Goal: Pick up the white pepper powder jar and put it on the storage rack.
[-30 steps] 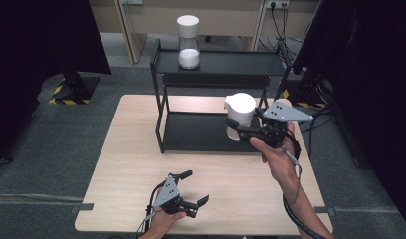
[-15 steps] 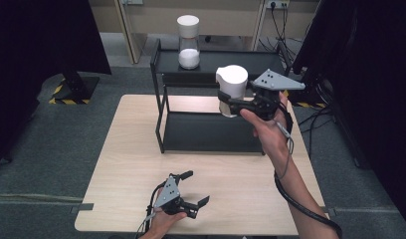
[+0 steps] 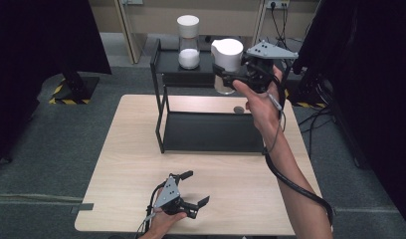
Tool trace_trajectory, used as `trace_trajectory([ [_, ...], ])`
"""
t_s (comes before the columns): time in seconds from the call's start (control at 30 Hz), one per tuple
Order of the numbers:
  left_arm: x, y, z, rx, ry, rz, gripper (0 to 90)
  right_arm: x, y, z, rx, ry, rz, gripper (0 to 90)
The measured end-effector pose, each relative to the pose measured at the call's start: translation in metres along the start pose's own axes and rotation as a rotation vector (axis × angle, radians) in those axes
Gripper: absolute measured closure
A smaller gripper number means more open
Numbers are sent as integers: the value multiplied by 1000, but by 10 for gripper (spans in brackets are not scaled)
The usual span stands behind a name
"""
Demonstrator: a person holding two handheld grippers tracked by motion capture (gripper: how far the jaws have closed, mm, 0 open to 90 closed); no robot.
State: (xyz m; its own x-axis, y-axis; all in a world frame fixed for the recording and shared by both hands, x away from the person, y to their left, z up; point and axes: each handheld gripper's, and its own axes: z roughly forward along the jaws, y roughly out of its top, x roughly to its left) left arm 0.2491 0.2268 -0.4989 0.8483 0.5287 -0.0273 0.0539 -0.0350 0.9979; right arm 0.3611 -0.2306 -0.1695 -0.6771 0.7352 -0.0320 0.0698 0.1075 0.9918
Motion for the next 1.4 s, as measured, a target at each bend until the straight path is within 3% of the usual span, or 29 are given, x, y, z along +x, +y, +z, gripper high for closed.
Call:
trace_trajectory([
  [0.33,0,0,1,1,-8,0,0,-12,8,24,1,-60,24,310],
  [0.83,-1,0,1,3,-28,9,0,-14,15,66,13,-139,44,310],
  [1.4,-2,1,1,0,-32,10,0,-22,14,89,20,-210,94,310],
])
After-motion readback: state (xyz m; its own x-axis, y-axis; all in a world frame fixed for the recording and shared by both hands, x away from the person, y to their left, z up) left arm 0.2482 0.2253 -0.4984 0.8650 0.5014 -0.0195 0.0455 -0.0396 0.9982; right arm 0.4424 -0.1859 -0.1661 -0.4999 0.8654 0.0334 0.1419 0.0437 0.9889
